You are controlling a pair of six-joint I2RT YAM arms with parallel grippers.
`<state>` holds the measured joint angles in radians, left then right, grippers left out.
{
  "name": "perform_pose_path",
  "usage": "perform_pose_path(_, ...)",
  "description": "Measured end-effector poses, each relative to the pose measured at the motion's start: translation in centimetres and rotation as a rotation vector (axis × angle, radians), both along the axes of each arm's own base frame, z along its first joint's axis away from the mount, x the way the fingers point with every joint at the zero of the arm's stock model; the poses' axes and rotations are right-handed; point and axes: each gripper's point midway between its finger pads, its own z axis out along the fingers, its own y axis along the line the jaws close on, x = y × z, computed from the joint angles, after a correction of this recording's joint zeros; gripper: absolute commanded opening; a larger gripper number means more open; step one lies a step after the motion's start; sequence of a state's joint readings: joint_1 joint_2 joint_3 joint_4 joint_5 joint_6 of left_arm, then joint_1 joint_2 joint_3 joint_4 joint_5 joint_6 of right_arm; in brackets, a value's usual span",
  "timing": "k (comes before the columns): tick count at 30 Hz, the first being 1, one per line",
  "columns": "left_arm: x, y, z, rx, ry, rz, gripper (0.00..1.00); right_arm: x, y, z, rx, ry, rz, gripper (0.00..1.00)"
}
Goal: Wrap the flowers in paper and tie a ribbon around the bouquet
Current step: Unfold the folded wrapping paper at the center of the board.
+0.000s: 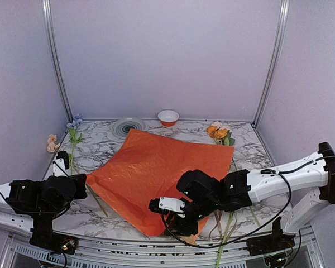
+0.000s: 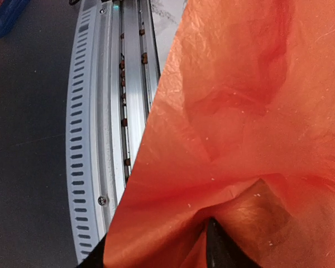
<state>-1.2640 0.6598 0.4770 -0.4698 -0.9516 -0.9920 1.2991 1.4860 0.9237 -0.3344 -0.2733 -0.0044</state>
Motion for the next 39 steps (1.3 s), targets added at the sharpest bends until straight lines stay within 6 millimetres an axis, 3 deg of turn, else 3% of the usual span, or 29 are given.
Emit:
perform_pose_path(5,0.4,0.8,-0.5,0.021,0.017,0.036,0.00,-0.8,1.2,-0.1,0.019,0.049,0.050,0.74)
perform_pose_path(10,1.6,3.0,-0.6,0.052,0.019,0.126,0.00,1.2,1.3,2.9,0.124,0.088,0.016,0.79)
perform_pose_path(14,2.2,4.4,-0.8,0.083,0.028,0.176,0.00,5.4,-0.4,5.9,0.215,0.064,-0.128,0.83)
perform_pose_path(18,2.3,4.4,-1.6,0.100,0.063,0.168,0.00,12.3,-3.3,6.6,0.204,-0.040,-0.438,0.80)
perform_pose_path(21,2.1,4.1,-2.6,0.109,0.096,0.144,0.01,17.7,-6.6,4.1,0.100,-0.097,-0.683,0.78)
perform_pose_path(23,1.9,4.0,-3.5,0.121,0.119,0.131,0.40,20.5,-8.8,0.8,-0.009,-0.116,-0.817,0.76)
perform_pose_path(24,1.8,4.0,-3.8,0.130,0.131,0.124,0.54,21.5,-10.0,-0.9,-0.068,-0.121,-0.867,0.74)
perform_pose_path(25,1.7,3.9,-4.1,0.135,0.143,0.123,0.60,22.2,-11.0,-2.7,-0.122,-0.116,-0.904,0.72)
perform_pose_path(26,1.7,3.9,-4.3,0.143,0.151,0.120,0.62,22.9,-12.1,-4.5,-0.183,-0.115,-0.943,0.71)
perform_pose_path(30,1.7,4.1,-4.7,0.212,0.177,0.115,0.62,23.8,-14.2,-8.8,-0.315,-0.112,-1.014,0.65)
perform_pose_path(33,2.3,3.3,-3.4,0.310,0.204,0.106,0.65,24.8,-14.1,-8.4,-0.308,-0.140,-1.044,0.60)
perform_pose_path(36,3.8,0.9,-1.6,0.367,0.212,0.097,0.72,24.7,-14.6,-8.7,-0.327,-0.138,-1.073,0.57)
perform_pose_path(39,4.7,-0.4,-1.4,0.412,0.218,0.096,0.78,23.9,-15.2,-8.7,-0.325,-0.126,-1.097,0.56)
